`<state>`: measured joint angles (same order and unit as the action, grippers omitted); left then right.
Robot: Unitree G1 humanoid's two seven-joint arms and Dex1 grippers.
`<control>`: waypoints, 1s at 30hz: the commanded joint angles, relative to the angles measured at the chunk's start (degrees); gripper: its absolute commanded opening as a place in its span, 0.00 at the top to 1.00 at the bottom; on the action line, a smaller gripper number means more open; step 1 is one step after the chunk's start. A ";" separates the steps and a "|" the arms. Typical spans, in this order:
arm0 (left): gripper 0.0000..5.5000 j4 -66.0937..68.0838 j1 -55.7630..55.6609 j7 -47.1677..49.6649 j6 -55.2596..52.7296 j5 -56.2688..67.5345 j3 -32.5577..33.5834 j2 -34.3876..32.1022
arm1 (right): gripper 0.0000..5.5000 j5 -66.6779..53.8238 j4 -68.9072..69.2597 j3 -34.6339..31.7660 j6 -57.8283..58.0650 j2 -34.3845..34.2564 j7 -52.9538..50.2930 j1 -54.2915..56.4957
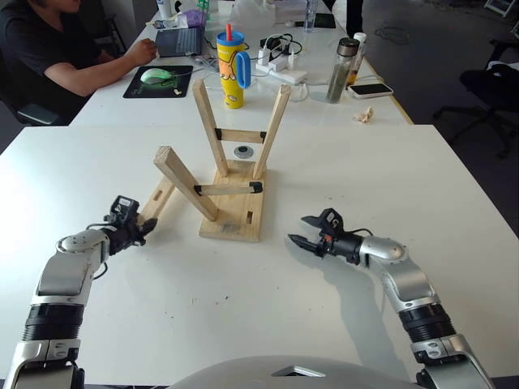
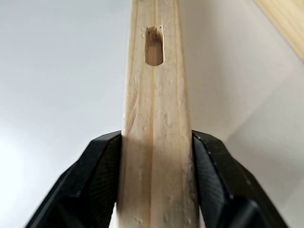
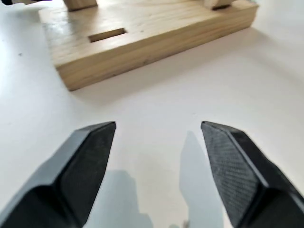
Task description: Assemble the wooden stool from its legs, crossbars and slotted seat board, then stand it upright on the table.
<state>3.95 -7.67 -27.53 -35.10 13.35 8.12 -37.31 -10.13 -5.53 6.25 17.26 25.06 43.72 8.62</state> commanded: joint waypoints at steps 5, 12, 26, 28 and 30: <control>0.62 -1.12 -14.57 2.42 5.60 13.08 16.26 4.06 | 0.40 -2.51 -13.91 -12.96 -0.74 -0.45 -11.82 11.84; 0.62 -14.19 -26.00 -1.33 -2.52 38.91 22.70 4.55 | 0.40 -6.61 -18.27 -17.67 -3.15 -1.80 -12.17 16.22; 0.62 -30.95 -24.97 11.07 -16.40 73.78 1.82 13.14 | 0.40 -28.12 2.20 -17.40 21.02 4.75 7.42 13.61; 0.62 -31.38 -20.28 8.16 -17.21 71.51 -1.36 13.08 | 0.36 -36.12 7.13 -18.01 30.58 9.14 13.81 12.01; 0.62 -30.89 -17.32 5.13 -17.65 69.66 -3.30 12.39 | 0.31 -43.44 8.43 -20.15 39.07 12.67 17.66 11.82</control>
<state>-26.79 -28.61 -19.06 -51.87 85.44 7.20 -23.96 -45.62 0.02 -11.90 46.74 32.76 56.56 21.20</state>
